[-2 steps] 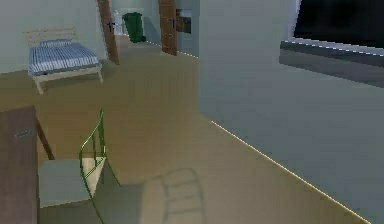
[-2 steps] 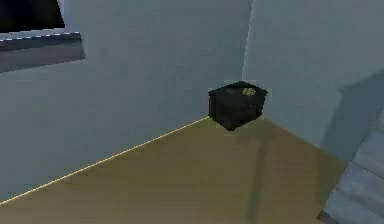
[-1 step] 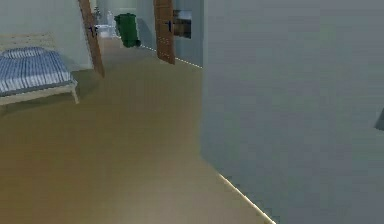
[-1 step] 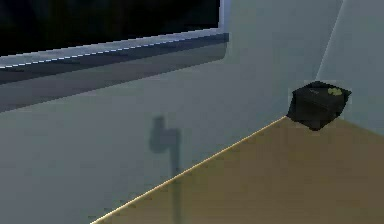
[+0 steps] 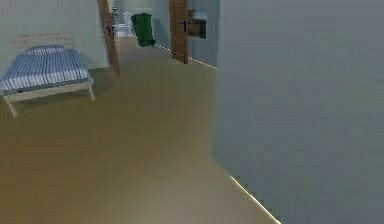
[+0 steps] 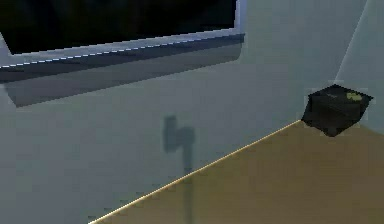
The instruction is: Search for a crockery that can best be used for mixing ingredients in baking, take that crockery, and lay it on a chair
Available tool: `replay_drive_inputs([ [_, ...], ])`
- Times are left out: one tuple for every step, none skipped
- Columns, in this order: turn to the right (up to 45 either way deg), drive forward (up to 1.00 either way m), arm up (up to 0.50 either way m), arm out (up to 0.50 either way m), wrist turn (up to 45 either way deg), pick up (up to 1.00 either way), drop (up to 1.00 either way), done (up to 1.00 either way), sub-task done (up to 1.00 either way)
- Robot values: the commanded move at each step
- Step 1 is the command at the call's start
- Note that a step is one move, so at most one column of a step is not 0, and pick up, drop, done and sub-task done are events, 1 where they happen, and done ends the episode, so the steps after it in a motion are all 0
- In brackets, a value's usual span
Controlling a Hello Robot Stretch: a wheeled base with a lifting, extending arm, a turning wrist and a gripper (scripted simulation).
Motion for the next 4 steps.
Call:
replay_drive_inputs([
  [0.0, 0.25, 0.00, 0.00, 0.0, 0.00, 0.00, 0.00, 0.00],
  [-15.0, 0.00, 0.00, 0.00, 0.0, 0.00, 0.00, 0.00, 0.00],
  [0.0, 1.00, 0.00, 0.00, 0.0, 0.00, 0.00, 0.00, 0.00],
  [0.0, 1.00, 0.00, 0.00, 0.0, 0.00, 0.00, 0.00, 0.00],
])
